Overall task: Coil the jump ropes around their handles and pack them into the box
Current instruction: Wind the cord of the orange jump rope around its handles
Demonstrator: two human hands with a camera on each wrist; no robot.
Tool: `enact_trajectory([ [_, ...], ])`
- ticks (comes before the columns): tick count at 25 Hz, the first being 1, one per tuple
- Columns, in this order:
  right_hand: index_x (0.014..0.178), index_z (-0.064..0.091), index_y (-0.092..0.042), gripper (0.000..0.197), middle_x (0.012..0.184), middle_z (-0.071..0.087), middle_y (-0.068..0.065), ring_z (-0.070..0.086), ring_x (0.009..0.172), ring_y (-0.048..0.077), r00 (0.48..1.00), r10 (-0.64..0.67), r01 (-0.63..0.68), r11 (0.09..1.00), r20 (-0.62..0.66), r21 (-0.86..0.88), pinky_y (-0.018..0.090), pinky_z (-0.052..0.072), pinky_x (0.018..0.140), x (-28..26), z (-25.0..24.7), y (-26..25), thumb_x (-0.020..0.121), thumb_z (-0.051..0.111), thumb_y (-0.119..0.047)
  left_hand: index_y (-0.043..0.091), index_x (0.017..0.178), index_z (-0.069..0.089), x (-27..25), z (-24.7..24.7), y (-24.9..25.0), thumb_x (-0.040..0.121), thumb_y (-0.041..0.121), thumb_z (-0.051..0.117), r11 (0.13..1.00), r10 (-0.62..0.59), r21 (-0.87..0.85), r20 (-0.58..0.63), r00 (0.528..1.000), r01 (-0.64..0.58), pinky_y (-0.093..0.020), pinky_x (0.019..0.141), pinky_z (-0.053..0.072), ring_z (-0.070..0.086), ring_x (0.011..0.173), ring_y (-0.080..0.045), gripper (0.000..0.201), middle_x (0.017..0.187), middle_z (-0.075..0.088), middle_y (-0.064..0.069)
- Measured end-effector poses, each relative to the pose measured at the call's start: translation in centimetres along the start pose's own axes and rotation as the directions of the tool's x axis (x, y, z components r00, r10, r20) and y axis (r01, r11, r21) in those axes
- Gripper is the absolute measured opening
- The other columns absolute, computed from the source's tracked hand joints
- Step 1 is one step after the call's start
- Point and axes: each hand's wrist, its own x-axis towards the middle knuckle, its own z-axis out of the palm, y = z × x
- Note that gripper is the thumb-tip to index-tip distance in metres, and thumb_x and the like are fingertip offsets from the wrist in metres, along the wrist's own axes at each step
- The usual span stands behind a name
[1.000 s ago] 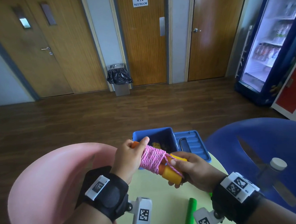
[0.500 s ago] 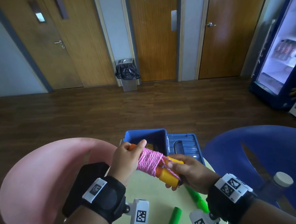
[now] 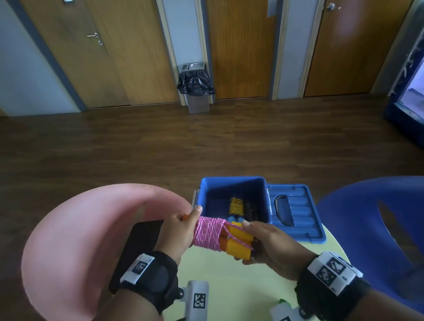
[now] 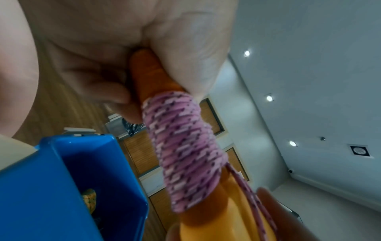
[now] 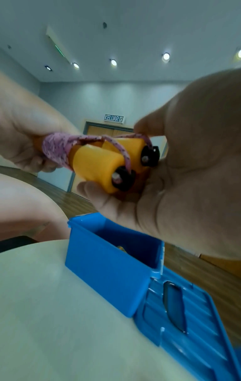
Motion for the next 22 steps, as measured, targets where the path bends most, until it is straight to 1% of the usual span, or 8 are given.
enact_trajectory([
  [2,0.115,0.063,-0.008,0.036,0.105,0.069,0.024,0.071,0.084,0.032,0.998,0.018,-0.017,1.0,-0.06,0.018,0.039,0.058,0.074,1.6,1.6,0.3,0.1,0.052,-0.039,0.004,0.072,0.063,1.5,-0.6,-0.7,0.073,0.075,0.056,0.989,-0.139,-0.05,0.044,0.989,0.142,-0.033,0.062,0.05,0.062,0.06,-0.022,0.072,0.063,0.063,-0.004],
  [5,0.114,0.062,-0.004,0.035,0.106,0.068,0.025,0.071,0.082,0.03,0.991,0.009,-0.009,1.0,-0.131,0.0,0.038,0.059,0.071,3.8,4.1,0.9,0.099,0.055,-0.036,0.01,0.086,0.068,2.9,-1.5,-1.7,0.076,0.068,0.068,0.899,-0.357,-0.229,0.112,0.927,0.374,-0.034,0.068,0.054,0.065,0.069,-0.02,0.059,0.08,0.07,-0.007],
  [8,0.114,0.06,-0.005,0.033,0.108,0.066,0.025,0.071,0.082,0.031,0.982,0.058,-0.046,0.997,-0.18,0.068,0.037,0.059,0.07,5.5,6.0,1.4,0.1,0.054,-0.034,0.012,0.08,0.072,4.7,-2.6,-2.9,0.064,0.083,0.06,0.944,-0.272,-0.158,0.13,0.953,0.291,-0.042,0.074,0.055,0.07,0.074,-0.029,0.074,0.079,0.072,-0.011],
  [10,0.115,0.059,-0.005,0.033,0.109,0.066,0.023,0.071,0.085,0.033,0.978,0.076,-0.058,0.994,-0.194,0.098,0.04,0.06,0.074,6.7,6.8,1.7,0.101,0.053,-0.033,0.027,0.067,0.07,5.7,-3.2,-4.1,0.066,0.084,0.054,0.975,-0.198,-0.079,0.111,0.974,0.207,-0.049,0.085,0.056,0.07,0.081,-0.035,0.059,0.081,0.072,-0.017],
  [12,0.117,0.057,-0.001,0.035,0.111,0.064,0.025,0.07,0.086,0.034,0.977,0.081,-0.056,0.99,-0.197,0.129,0.042,0.06,0.074,7.6,7.4,2.2,0.101,0.052,-0.032,0.031,0.058,0.066,6.3,-3.9,-4.5,0.077,0.074,0.058,0.984,-0.158,-0.059,0.119,0.98,0.166,-0.051,0.085,0.055,0.07,0.081,-0.036,0.048,0.08,0.071,-0.02],
  [15,0.118,0.055,0.002,0.037,0.106,0.065,0.025,0.069,0.082,0.034,0.974,0.092,-0.04,0.97,-0.209,0.239,0.038,0.058,0.067,8.4,8.5,3.2,0.1,0.053,-0.031,0.021,0.082,0.071,6.8,-4.9,-4.4,0.066,0.073,0.068,0.967,-0.158,-0.174,0.157,0.975,0.185,-0.048,0.084,0.058,0.072,0.088,-0.031,0.055,0.091,0.075,-0.013],
  [18,0.116,0.055,-0.004,0.031,0.106,0.066,0.022,0.069,0.083,0.033,0.963,0.1,-0.029,0.961,-0.251,0.275,0.037,0.057,0.068,8.8,9.8,3.0,0.101,0.052,-0.03,0.017,0.086,0.069,7.9,-5.6,-4.8,0.057,0.076,0.066,0.971,-0.115,-0.192,0.147,0.982,0.143,-0.052,0.085,0.058,0.072,0.089,-0.032,0.067,0.093,0.075,-0.011],
  [22,0.119,0.052,-0.017,0.037,0.113,0.063,0.015,0.073,0.083,0.026,0.963,0.044,-0.043,0.999,-0.267,0.011,0.032,0.059,0.07,8.6,11.0,0.7,0.089,0.072,-0.026,0.014,0.084,0.069,9.2,-6.9,-5.3,0.07,0.081,0.055,0.993,-0.034,-0.108,0.133,0.991,0.049,-0.052,0.083,0.057,0.07,0.086,-0.034,0.07,0.085,0.074,-0.011],
])
